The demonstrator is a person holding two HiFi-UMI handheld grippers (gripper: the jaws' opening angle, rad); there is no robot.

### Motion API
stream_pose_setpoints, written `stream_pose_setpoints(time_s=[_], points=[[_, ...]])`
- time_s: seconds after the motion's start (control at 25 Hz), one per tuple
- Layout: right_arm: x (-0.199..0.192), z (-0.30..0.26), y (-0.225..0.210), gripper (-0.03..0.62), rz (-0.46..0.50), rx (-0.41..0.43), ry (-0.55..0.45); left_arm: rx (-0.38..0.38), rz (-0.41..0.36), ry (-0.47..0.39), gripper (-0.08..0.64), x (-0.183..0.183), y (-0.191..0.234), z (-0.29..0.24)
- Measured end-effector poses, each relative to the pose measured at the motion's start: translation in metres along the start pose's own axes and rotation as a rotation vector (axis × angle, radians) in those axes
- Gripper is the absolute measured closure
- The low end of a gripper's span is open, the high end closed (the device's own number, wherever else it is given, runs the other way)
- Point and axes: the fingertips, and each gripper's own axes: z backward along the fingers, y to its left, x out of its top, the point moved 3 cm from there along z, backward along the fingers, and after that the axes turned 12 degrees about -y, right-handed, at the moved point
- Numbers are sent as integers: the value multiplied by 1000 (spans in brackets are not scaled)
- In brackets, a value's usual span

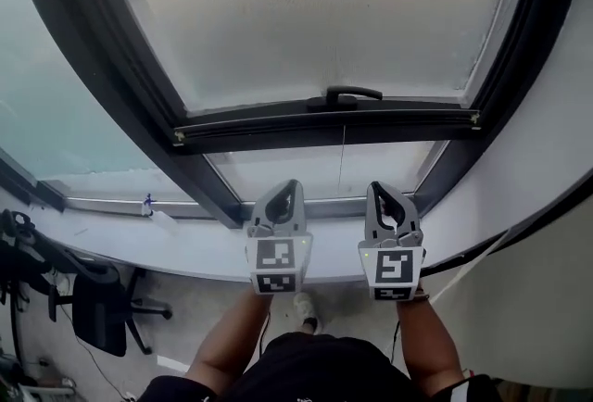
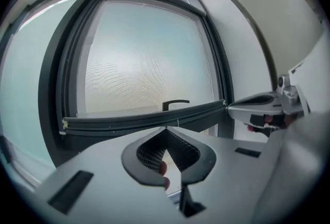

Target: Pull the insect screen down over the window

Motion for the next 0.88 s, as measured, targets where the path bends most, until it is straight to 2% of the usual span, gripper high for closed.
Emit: stream_pose_setpoints(time_s=[0.12,0.44,0.88], points=[[-1,25,-3,586,-61,-2,-7,24,48,-14,557,3,-15,21],[8,91,0,586,-80,10,-49,62,102,-41,557,7,-51,83],[22,186,12,587,-116,23,-48,91,78,-44,557,20,-101,174]])
